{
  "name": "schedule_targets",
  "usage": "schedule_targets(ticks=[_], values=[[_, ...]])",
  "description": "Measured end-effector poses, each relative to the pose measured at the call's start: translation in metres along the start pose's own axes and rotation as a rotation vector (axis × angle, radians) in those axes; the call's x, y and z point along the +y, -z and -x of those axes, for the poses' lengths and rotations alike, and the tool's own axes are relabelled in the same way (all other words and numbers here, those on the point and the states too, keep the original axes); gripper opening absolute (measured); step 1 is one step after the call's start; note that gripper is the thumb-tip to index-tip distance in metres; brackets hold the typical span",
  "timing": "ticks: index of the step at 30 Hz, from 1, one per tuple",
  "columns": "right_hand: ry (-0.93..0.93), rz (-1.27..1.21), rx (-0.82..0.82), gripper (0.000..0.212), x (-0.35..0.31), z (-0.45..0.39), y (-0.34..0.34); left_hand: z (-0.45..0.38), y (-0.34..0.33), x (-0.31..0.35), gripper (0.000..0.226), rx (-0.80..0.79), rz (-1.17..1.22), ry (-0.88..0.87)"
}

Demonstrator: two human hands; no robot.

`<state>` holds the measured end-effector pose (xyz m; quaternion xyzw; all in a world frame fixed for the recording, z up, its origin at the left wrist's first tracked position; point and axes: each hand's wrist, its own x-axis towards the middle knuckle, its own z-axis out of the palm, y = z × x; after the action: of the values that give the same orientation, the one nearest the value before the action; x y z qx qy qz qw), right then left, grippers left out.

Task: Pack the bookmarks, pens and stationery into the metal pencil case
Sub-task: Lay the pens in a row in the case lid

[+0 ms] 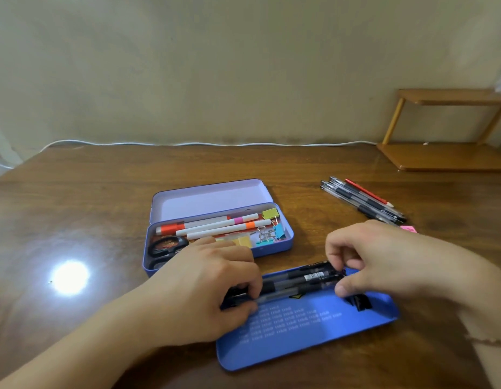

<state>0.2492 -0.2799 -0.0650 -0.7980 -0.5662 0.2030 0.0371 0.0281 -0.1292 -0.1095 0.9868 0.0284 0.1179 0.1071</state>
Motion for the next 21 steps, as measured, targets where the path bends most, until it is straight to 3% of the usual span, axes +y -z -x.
schedule_targets(ticks=[1, 3, 5, 6, 8, 11, 15, 18, 20, 21], values=[[-0.009, -0.072, 0.026, 0.023, 0.007, -0.001, 0.003, 0.000, 0.000, 0.001, 0.012, 0.003, -0.003, 0.001], [-0.064, -0.202, 0.301, 0.017, 0.028, -0.009, 0.009, 0.000, -0.001, 0.002, 0.010, 0.014, -0.010, 0.006], [-0.238, -0.106, 0.620, 0.009, 0.050, -0.021, 0.008, 0.000, -0.001, 0.004, 0.009, 0.023, -0.014, 0.011], [-0.340, -0.030, 0.680, 0.008, 0.057, -0.026, 0.006, 0.000, -0.001, 0.005, 0.008, 0.027, -0.015, 0.013], [-0.478, 0.021, 0.635, 0.019, 0.065, -0.035, 0.000, 0.000, 0.000, 0.006, 0.008, 0.027, -0.011, 0.019], [-0.516, 0.006, 0.557, 0.026, 0.065, -0.041, -0.004, -0.001, 0.000, 0.006, 0.009, 0.025, -0.006, 0.019], [-0.503, -0.004, 0.555, 0.019, 0.063, -0.041, -0.002, 0.000, 0.000, 0.006, 0.012, 0.027, 0.017, 0.017], [-0.307, -0.101, 0.755, 0.006, 0.065, -0.035, 0.001, 0.000, -0.001, 0.006, 0.018, 0.022, 0.030, -0.003], [-0.150, -0.396, 0.914, 0.005, 0.059, -0.029, 0.006, 0.000, -0.003, 0.006, 0.018, 0.022, 0.022, -0.024], [-0.077, -0.664, 0.947, 0.005, 0.054, -0.023, 0.011, 0.000, -0.003, 0.005, 0.016, 0.023, 0.018, -0.029]])
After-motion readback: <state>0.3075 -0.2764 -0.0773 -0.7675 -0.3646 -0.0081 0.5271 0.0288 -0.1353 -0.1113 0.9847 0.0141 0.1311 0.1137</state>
